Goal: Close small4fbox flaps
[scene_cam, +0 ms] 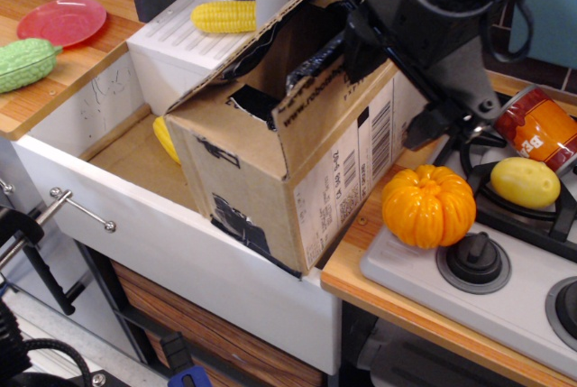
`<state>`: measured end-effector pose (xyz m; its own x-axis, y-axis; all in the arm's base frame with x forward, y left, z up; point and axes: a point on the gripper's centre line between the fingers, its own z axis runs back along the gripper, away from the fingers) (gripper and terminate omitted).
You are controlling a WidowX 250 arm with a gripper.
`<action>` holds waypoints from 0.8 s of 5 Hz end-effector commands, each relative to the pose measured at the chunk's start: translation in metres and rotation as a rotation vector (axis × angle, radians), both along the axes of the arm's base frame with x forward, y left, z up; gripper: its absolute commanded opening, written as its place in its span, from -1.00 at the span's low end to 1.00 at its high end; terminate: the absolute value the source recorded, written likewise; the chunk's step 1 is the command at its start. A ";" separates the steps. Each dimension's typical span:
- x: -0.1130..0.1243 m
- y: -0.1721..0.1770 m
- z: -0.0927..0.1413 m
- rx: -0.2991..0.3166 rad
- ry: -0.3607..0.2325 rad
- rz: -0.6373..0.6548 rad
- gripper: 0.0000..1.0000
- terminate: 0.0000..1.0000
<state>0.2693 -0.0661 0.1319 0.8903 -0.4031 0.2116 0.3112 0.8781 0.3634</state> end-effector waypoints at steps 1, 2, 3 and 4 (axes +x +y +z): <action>-0.006 0.023 0.001 -0.016 -0.072 -0.020 1.00 -1.00; 0.000 0.039 -0.006 -0.068 -0.070 0.000 1.00 -1.00; -0.003 0.043 -0.018 -0.108 -0.084 0.015 1.00 -1.00; 0.015 0.050 -0.017 -0.149 -0.108 -0.011 1.00 -1.00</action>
